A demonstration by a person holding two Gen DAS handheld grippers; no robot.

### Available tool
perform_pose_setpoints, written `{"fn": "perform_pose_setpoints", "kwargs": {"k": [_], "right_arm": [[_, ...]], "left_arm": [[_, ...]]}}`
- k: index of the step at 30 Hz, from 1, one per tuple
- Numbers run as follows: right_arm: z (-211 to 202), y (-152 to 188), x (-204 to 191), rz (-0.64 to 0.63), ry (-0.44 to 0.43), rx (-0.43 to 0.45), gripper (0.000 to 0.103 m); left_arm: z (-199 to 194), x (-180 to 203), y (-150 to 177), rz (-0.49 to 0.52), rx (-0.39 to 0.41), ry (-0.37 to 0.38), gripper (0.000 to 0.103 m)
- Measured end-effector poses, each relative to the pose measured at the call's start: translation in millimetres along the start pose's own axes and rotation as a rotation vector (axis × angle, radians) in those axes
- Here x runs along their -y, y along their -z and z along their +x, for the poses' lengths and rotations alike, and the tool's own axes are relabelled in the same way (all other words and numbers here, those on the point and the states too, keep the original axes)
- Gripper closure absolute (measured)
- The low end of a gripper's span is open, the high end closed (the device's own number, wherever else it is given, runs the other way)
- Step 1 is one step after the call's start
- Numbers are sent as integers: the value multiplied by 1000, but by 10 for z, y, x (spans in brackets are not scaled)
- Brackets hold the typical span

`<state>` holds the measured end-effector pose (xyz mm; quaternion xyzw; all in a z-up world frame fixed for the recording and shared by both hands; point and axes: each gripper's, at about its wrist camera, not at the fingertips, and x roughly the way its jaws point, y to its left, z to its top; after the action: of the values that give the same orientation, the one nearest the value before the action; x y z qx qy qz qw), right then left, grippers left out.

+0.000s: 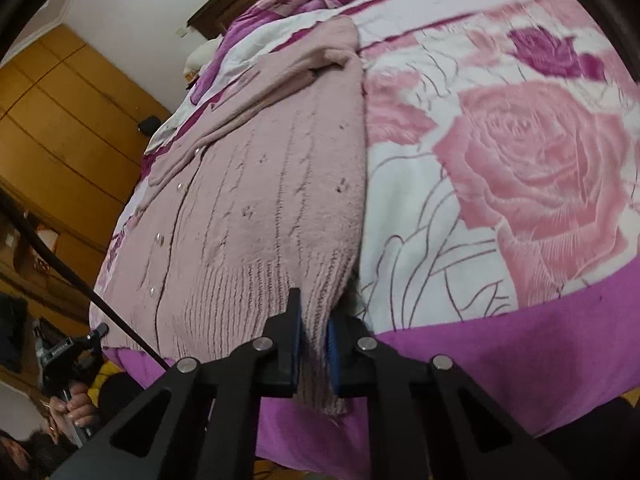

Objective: Fold small clothes
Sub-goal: 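Grasp the ribbed hem with the left tool while the right tool grasps it too, then lift the hem with both tools and fold it toward the collar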

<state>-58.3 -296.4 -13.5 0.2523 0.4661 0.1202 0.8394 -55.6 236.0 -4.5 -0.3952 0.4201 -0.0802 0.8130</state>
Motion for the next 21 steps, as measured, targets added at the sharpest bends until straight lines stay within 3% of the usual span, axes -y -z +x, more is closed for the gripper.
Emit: {"fn": "perform_pose_setpoints", "kwargs": {"k": [6,8,12,21], "right_arm": [[-135,-62,16,2,-34,50,93],[-139,-68,17,1,-35,48,93],[-145,-78,43,8,-38,44,93],[-343,-84,-7,-6,-97,104,93]], "left_arm": [[-14,113,43,59,91,-111,103],[-31,144,53,73,115,-107,103],[-16,189,41,104,82,-152,103],[-75,370,127,187,98,-199,103]]}}
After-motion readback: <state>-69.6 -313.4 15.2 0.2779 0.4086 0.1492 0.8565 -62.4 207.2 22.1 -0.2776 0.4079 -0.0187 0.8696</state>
